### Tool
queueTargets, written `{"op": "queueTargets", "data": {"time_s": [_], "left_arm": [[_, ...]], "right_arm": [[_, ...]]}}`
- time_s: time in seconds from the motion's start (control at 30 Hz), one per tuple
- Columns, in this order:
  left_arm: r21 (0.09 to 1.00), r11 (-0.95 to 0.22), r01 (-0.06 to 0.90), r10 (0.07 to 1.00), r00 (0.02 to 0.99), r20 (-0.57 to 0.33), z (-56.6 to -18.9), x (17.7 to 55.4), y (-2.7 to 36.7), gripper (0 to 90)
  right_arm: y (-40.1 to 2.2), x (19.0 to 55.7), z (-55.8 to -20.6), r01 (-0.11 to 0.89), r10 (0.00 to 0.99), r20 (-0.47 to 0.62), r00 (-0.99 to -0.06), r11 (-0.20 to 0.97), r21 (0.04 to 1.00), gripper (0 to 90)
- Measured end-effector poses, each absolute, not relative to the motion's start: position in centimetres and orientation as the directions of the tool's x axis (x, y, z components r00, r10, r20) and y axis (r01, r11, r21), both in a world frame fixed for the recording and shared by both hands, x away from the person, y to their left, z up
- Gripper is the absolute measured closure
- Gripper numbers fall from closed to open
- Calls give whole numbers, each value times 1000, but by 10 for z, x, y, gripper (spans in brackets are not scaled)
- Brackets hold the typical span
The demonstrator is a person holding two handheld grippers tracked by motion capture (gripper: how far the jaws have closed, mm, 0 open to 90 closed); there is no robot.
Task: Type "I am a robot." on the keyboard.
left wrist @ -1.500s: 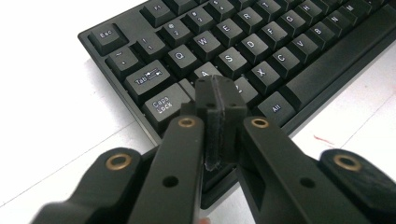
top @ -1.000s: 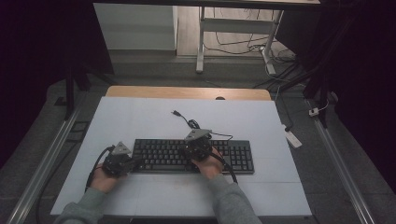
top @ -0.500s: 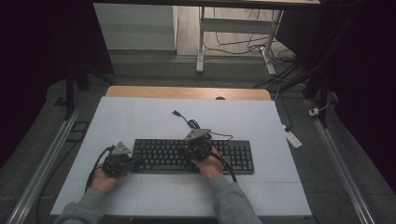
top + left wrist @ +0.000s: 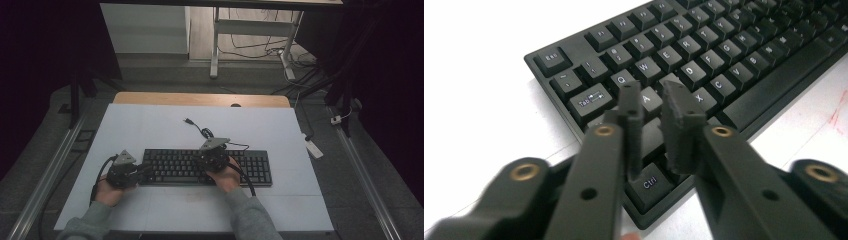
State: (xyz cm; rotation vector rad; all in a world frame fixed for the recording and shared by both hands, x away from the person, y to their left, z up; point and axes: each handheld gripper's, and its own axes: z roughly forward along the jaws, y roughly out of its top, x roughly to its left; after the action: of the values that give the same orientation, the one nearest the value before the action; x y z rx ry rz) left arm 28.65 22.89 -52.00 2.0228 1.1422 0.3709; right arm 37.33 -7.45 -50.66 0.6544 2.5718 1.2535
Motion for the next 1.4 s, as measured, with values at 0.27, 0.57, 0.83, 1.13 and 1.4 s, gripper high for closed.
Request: {"op": "queueTargets", "data": {"time_s": [0.27, 0.57, 0.83, 1.13, 1.4], "left_arm": [[753, -270, 600, 839, 530, -121, -518, 286, 231, 539], [756, -257, 601, 847, 517, -123, -517, 287, 232, 413], [758, -265, 596, 844, 523, -116, -516, 286, 232, 418], [756, -289, 587, 831, 546, -106, -515, 287, 226, 422], [757, -335, 561, 796, 598, -91, -512, 290, 209, 440]], "right_arm": [[-80, 370, -502, 308, 488, 22, -873, 515, 800, 673], [-95, 363, -498, 312, 496, 33, -868, 491, 813, 631], [-107, 358, -495, 314, 505, 37, -862, 475, 822, 623], [-117, 354, -496, 319, 514, 36, -857, 474, 821, 618], [-124, 352, -495, 320, 519, 36, -854, 470, 823, 607]]}}
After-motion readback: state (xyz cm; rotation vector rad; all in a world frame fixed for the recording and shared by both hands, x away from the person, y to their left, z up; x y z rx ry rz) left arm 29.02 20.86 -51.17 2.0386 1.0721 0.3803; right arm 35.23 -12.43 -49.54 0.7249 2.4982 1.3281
